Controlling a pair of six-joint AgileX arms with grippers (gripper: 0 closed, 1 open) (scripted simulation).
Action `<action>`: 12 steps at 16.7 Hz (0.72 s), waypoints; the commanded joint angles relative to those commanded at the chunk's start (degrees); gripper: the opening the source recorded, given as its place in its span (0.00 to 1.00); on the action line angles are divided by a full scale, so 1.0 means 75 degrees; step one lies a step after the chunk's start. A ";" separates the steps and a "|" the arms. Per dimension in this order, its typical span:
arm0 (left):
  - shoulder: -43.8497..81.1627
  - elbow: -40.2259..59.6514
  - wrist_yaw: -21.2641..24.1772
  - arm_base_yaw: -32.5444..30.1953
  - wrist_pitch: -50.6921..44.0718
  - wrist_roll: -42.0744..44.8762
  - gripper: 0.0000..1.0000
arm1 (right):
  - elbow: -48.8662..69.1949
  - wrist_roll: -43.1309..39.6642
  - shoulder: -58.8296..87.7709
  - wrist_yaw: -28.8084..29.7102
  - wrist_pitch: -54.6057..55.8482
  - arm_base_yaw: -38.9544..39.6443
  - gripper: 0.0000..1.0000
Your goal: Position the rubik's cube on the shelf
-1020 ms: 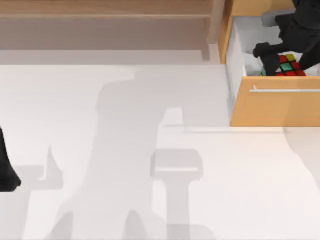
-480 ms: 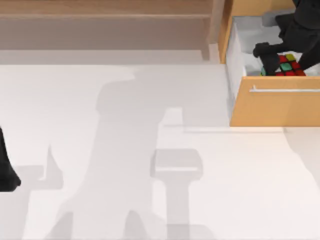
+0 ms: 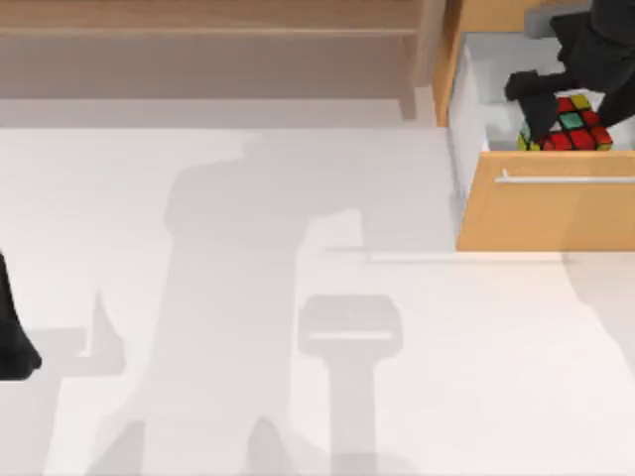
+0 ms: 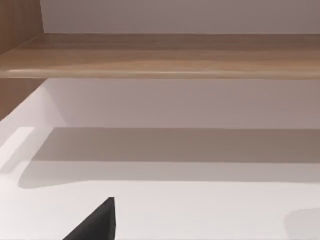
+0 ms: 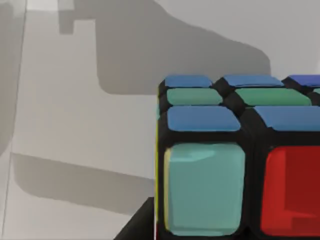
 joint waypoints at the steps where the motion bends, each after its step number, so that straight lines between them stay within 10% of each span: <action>1: 0.0000 0.0000 0.0000 0.0000 0.0000 0.0000 1.00 | 0.0235 0.0062 -0.0214 0.0031 -0.0244 0.0024 0.00; 12: 0.0000 0.0000 0.0000 0.0000 0.0000 0.0000 1.00 | 0.1554 0.0135 -0.0865 0.0214 -0.1573 -0.0018 0.00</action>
